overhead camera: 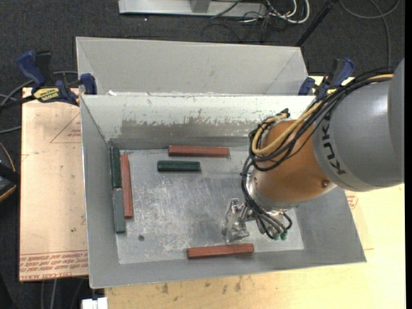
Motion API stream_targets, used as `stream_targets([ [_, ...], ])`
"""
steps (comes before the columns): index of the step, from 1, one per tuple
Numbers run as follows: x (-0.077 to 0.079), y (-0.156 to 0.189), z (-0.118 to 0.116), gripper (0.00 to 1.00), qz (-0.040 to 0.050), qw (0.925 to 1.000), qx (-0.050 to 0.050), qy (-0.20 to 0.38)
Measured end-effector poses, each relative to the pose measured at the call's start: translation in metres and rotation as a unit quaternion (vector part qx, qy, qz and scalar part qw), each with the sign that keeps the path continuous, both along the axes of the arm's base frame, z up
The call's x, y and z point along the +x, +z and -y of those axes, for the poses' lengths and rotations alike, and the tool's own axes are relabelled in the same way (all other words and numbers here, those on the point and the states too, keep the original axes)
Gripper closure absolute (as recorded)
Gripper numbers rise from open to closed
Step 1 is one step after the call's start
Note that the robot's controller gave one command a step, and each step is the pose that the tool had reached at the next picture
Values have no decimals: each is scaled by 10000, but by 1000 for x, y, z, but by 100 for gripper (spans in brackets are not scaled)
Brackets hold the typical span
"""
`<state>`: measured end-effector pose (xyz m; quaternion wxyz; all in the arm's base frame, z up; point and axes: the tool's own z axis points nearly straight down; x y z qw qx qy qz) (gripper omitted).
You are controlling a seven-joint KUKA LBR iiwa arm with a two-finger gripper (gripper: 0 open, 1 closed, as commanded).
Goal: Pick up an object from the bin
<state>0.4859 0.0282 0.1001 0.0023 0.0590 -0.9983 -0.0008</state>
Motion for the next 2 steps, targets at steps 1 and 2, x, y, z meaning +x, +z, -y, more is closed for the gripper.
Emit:
stream_targets([
  [1, 18, 31, 4, 0, 31, 10000, -1, 50],
  [2, 18, 31, 4, 0, 31, 10000, 0, 50],
])
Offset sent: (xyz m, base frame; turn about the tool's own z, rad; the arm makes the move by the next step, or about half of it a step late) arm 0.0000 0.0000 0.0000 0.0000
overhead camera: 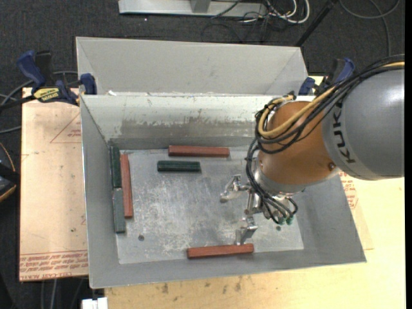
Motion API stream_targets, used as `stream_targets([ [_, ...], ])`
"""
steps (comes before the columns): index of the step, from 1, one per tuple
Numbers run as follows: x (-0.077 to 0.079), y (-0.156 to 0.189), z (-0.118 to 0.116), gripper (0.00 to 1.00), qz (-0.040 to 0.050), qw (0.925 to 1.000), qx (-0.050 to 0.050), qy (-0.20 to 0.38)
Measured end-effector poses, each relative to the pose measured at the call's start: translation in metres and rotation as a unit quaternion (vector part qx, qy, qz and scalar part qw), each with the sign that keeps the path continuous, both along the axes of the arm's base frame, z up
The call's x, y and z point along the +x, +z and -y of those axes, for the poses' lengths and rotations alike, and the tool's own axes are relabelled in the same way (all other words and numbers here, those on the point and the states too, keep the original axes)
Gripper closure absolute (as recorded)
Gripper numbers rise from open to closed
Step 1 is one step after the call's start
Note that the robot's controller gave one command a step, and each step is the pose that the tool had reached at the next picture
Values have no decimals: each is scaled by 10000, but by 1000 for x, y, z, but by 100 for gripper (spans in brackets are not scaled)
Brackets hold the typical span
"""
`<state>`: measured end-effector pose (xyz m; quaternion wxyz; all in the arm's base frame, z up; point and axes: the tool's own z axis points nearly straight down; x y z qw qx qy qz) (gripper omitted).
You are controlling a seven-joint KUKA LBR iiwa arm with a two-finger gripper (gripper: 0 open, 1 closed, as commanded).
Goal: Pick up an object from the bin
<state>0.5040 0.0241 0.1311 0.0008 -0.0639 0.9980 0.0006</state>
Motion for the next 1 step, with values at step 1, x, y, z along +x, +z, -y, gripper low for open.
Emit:
stream_targets([
  [1, -13, -50, 55, 100, -46, 9993, 20, -380],
])
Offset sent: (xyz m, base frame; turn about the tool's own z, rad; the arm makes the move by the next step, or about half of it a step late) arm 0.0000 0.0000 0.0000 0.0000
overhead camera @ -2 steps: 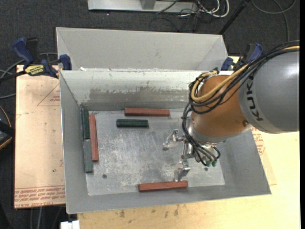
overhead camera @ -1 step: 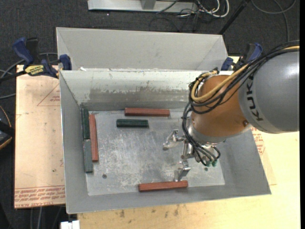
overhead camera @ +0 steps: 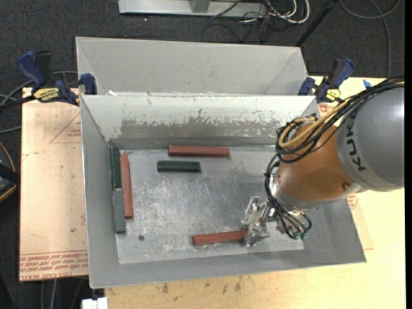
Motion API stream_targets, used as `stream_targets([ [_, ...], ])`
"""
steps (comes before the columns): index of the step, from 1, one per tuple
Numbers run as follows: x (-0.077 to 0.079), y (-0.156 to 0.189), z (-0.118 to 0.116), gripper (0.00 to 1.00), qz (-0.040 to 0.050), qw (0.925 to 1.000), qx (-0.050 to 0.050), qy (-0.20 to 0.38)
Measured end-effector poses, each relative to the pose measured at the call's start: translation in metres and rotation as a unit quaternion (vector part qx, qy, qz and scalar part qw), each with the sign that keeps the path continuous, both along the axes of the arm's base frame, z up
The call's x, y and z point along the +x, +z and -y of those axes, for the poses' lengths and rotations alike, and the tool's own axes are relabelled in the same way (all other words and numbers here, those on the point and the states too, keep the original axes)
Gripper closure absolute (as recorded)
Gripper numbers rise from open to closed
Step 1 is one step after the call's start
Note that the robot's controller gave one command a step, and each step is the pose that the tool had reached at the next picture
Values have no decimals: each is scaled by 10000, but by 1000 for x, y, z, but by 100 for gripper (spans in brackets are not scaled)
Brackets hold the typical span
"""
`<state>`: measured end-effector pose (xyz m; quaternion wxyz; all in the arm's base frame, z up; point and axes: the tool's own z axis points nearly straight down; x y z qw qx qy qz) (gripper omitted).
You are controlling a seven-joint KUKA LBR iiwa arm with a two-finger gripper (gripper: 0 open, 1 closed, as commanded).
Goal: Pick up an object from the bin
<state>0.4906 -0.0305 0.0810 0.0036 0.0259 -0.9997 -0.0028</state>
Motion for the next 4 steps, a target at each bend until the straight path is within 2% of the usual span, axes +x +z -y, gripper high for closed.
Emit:
stream_targets([
  [1, 3, 0, 0, 100, 76, 10000, -4, -5],
  [2, 9, 40, 1, 100, 26, 10000, -19, -28],
  [3, 13, 67, -2, 100, 80, 10000, -26, 10],
  [4, 9, 140, -7, 0, 65, 10000, -25, -1],
])
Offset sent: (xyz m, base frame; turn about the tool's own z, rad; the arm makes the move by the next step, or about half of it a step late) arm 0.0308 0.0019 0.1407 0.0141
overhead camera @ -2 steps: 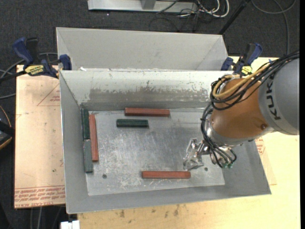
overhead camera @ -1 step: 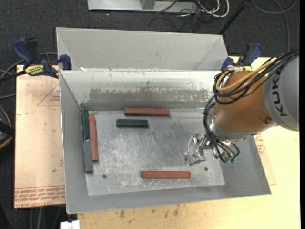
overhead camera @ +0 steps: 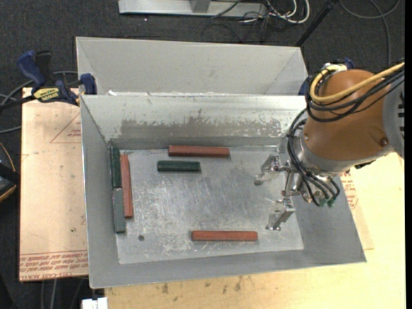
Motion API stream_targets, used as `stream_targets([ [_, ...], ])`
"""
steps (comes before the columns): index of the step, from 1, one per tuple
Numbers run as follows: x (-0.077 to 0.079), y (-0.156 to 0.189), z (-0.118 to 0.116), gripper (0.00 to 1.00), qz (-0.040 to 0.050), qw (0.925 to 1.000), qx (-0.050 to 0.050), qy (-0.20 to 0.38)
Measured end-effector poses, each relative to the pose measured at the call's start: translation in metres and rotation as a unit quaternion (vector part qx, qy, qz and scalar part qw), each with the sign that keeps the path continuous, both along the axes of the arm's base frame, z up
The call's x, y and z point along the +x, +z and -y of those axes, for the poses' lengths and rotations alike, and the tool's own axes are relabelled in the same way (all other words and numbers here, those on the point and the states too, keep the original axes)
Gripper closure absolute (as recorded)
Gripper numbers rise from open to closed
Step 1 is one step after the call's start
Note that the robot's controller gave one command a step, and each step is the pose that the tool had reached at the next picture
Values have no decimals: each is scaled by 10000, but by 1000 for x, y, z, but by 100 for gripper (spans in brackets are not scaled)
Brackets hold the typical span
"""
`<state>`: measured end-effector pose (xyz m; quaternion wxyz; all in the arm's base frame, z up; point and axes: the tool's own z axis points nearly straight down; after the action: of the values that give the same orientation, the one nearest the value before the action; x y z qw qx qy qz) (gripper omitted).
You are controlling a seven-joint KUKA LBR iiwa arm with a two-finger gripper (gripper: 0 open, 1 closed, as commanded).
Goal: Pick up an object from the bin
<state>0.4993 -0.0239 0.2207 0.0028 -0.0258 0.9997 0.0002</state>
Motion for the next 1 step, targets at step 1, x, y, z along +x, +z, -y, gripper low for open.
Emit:
stream_targets([
  [1, -1, -1, 0, 0, -18, 10000, 1, -5],
])
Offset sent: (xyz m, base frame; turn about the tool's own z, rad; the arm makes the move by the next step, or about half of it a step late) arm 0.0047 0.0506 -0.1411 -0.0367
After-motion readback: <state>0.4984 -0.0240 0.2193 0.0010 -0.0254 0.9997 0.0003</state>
